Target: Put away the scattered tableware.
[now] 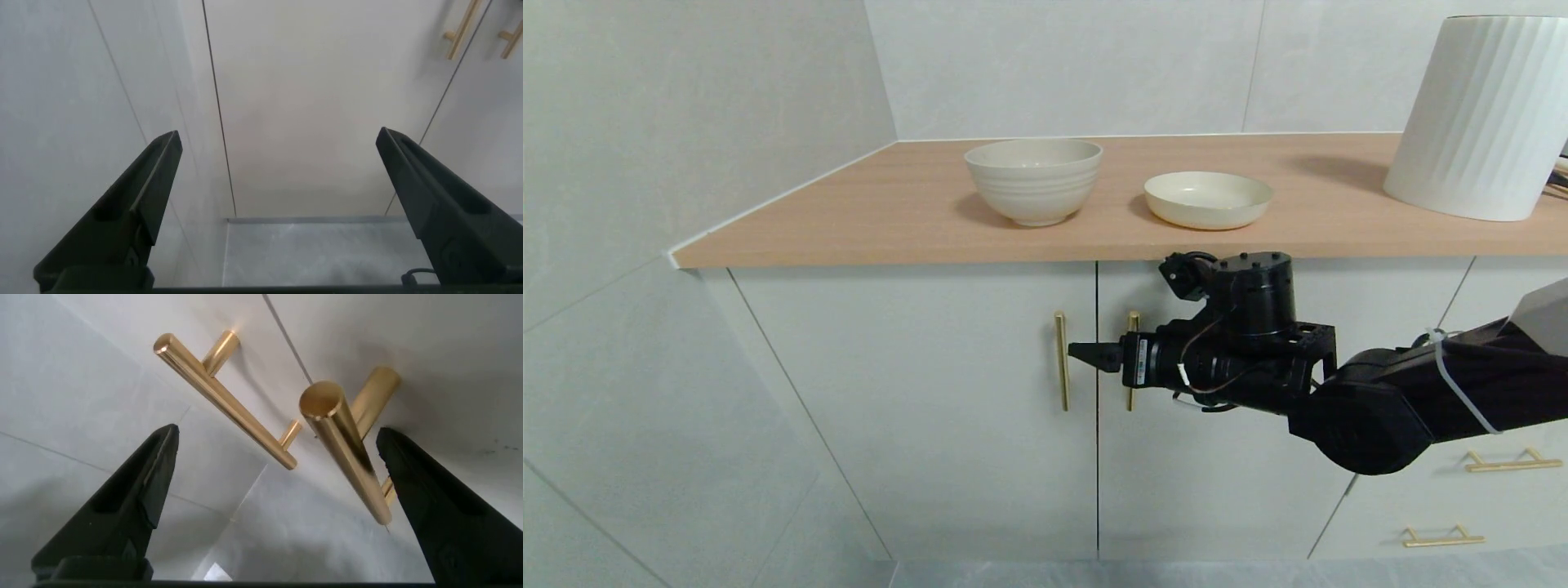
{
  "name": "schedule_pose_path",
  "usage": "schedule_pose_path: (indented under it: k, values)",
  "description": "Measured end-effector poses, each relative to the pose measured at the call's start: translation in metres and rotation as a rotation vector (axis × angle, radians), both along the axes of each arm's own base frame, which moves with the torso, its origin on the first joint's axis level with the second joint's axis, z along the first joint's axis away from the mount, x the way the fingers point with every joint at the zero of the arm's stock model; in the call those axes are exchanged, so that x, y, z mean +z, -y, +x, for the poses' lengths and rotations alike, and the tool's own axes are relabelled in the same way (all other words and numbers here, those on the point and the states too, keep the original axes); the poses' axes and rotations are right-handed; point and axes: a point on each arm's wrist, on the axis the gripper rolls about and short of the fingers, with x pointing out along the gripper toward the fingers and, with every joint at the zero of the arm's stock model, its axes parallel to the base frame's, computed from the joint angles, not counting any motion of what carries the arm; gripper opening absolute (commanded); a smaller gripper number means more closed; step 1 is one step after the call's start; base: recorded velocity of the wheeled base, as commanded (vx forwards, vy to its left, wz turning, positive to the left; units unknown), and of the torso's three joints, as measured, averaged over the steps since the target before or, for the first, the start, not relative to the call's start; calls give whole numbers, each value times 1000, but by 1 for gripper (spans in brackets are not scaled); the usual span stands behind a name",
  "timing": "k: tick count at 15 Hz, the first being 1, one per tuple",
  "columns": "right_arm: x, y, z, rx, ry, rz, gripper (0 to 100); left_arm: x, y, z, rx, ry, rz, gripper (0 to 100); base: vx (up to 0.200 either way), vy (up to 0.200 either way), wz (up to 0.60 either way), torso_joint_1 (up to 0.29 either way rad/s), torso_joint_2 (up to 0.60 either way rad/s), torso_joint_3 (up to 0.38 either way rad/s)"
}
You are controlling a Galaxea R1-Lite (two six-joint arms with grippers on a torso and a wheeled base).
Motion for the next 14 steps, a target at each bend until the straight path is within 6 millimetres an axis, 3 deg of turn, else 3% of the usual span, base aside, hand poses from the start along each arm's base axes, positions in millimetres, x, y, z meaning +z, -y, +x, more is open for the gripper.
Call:
schedule_pose_path:
  k: [6, 14]
  values:
    - [1, -5, -7, 25, 28, 84, 100, 0, 0, 0, 0, 0, 0, 100, 0, 0, 0, 0, 0, 0]
    - [-5, 3, -29, 215, -17, 99, 100, 0, 0, 0, 0, -1, 0, 100, 0, 0, 0, 0, 0, 0]
